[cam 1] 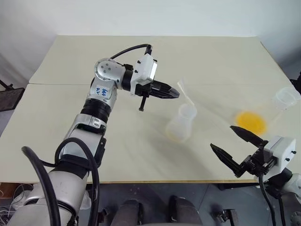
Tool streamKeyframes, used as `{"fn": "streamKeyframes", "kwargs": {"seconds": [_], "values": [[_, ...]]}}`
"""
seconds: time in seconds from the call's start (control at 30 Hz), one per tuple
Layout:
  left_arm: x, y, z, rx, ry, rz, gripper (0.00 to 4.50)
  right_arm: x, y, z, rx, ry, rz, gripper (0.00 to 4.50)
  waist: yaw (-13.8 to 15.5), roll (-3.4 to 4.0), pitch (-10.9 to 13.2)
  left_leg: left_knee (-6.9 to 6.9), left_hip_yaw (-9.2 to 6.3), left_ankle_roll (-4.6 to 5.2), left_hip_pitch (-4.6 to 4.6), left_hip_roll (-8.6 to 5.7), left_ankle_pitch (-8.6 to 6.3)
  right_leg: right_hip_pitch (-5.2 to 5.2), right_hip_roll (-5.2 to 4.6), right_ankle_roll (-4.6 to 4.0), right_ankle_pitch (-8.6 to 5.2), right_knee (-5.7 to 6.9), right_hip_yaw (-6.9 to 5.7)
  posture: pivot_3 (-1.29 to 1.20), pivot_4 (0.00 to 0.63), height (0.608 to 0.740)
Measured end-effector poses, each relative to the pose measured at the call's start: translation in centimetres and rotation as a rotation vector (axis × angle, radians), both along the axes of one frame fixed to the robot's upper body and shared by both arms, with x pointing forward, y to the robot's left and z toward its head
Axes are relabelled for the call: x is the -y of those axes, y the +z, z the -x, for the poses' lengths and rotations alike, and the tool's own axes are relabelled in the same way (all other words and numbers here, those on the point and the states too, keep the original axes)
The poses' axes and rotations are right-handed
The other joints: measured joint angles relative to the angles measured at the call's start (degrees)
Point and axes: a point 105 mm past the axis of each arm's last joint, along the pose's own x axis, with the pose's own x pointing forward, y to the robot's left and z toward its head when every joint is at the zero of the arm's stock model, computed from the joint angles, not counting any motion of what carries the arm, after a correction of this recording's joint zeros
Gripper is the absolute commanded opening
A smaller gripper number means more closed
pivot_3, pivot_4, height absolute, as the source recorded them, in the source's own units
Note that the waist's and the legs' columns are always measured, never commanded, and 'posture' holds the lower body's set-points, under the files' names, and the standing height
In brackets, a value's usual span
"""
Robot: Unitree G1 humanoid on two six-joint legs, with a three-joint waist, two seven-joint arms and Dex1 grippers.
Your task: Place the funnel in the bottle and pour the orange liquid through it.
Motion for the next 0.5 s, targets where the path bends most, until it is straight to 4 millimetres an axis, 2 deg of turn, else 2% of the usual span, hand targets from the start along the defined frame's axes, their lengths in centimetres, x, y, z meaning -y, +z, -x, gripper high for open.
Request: {"fn": "streamKeyframes", "kwargs": {"seconds": [0.5], "values": [[1.3, -0.3, 0.5, 0.15, -0.059, -0.124, 0.05, 0.1, 0.0, 0.0, 0.013, -0.019, 0.011, 4.5, 0.0, -0.01, 0.0, 0.0, -0.03, 0.02, -0.02, 0.0, 0.01, -0.01, 0.0, 0.0, 0.0, 0.0, -0.01, 0.0, 0.15, 0.74]]}}
